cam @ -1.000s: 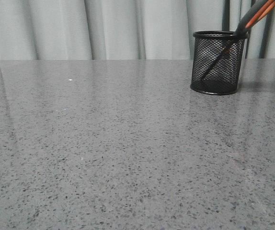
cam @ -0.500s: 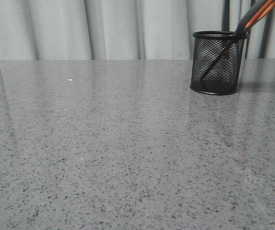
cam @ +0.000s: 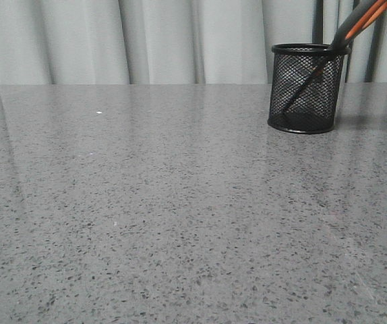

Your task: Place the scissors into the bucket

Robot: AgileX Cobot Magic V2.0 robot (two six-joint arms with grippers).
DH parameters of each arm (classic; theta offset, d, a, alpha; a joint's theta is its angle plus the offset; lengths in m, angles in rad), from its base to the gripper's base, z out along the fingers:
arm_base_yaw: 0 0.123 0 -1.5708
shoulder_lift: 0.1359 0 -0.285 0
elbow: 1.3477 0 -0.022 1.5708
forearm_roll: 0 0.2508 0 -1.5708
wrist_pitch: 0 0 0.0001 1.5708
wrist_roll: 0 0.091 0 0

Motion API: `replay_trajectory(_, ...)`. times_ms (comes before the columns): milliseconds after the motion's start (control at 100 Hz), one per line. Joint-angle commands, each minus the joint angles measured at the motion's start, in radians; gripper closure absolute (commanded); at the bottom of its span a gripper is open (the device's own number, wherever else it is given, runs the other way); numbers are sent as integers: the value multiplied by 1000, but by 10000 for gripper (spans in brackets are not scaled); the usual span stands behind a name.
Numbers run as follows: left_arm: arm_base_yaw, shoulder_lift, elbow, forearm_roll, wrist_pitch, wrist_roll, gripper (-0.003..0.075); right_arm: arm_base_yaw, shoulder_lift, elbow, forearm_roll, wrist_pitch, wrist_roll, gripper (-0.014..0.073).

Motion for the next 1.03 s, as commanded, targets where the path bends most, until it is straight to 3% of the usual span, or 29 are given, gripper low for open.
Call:
replay_trajectory(0,1,-26,18,-9,-73,-10,741,-21,-56,28,-28,-43,16,662)
replay_trajectory(280,1,-24,18,-9,-71,-10,741,-36,-77,26,-98,120,52,662)
replay_trajectory(1020,1,-24,18,-9,-71,-10,741,-36,-77,26,-98,122,52,662)
